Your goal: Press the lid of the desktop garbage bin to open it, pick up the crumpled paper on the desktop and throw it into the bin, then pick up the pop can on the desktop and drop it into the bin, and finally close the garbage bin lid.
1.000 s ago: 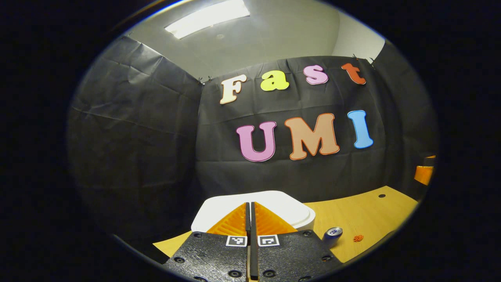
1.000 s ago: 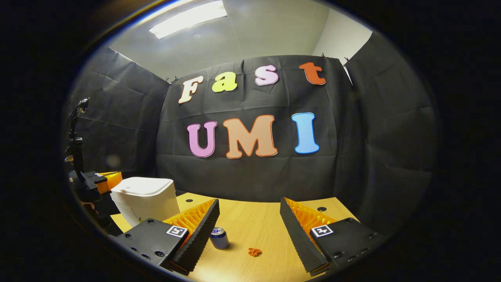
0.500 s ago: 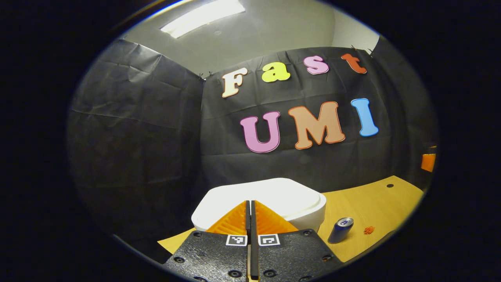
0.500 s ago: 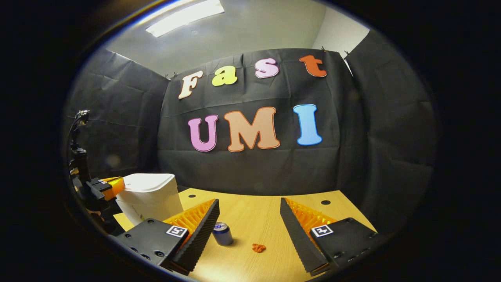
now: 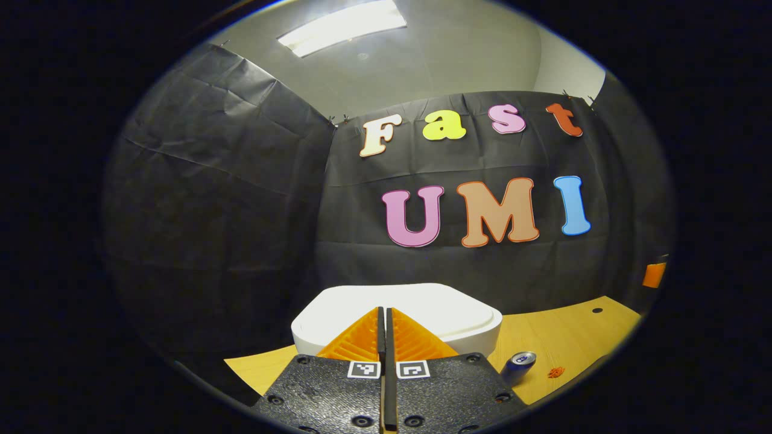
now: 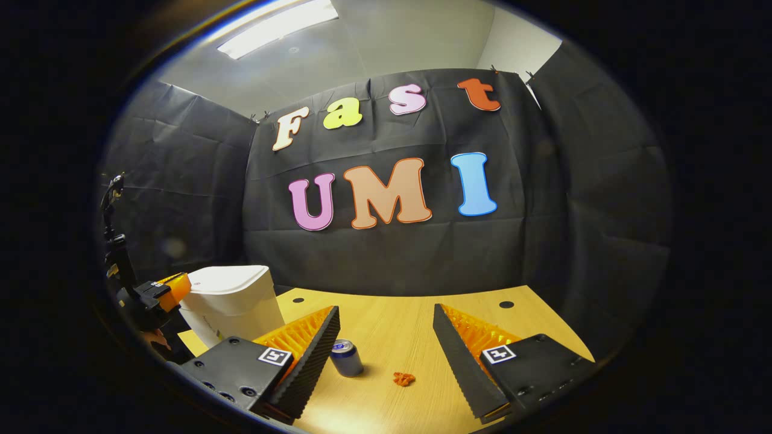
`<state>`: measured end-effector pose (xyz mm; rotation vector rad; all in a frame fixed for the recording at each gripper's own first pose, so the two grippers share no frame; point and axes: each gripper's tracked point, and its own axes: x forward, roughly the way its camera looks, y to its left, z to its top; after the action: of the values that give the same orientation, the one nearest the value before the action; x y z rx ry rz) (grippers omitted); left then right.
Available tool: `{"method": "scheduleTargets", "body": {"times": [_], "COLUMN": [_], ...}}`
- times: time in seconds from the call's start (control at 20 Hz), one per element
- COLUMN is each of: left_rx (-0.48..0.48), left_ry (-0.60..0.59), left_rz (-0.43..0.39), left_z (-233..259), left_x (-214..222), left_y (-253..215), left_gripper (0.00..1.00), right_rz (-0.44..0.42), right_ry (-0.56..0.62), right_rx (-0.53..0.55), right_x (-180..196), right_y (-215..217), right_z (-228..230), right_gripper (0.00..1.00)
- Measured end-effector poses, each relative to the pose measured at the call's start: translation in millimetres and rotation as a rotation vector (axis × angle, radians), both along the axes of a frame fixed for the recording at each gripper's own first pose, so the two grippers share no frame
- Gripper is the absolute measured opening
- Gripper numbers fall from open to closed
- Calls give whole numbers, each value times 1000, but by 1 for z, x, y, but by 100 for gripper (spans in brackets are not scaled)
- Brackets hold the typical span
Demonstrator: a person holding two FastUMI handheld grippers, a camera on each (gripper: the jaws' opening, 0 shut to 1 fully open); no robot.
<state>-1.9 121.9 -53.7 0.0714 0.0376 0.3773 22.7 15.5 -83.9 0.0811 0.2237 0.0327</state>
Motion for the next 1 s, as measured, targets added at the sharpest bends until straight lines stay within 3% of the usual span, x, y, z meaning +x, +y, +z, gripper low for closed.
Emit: {"method": "scheduleTargets", "body": {"times": [0.25, 0.45, 0.55, 0.6, 0.75, 1.0], "left_rx": [112, 55, 9, 15, -59, -103], "left_ry": [77, 51, 110, 48, 29, -15], "left_rz": [-22, -14, -23, -33, -22, -12], "left_z": [1, 8, -13, 0, -6, -6], "left_x": [1, 3, 3, 2, 4, 2], "left_y": [-1, 4, 2, 0, 3, 3], "left_gripper": [0, 0, 0, 0, 0, 0], "right_rz": [0, -14, -24, -28, -37, -22], "right_ry": [12, 32, 34, 33, 31, 31], "right_rx": [13, 16, 17, 16, 11, -2], "right_x": [-1, 2, 0, -2, -6, -6], "right_y": [-3, -5, -7, -9, -12, -6], "right_z": [-5, -12, -14, -15, -15, -15], "right_gripper": [98, 99, 99, 99, 98, 99]}}
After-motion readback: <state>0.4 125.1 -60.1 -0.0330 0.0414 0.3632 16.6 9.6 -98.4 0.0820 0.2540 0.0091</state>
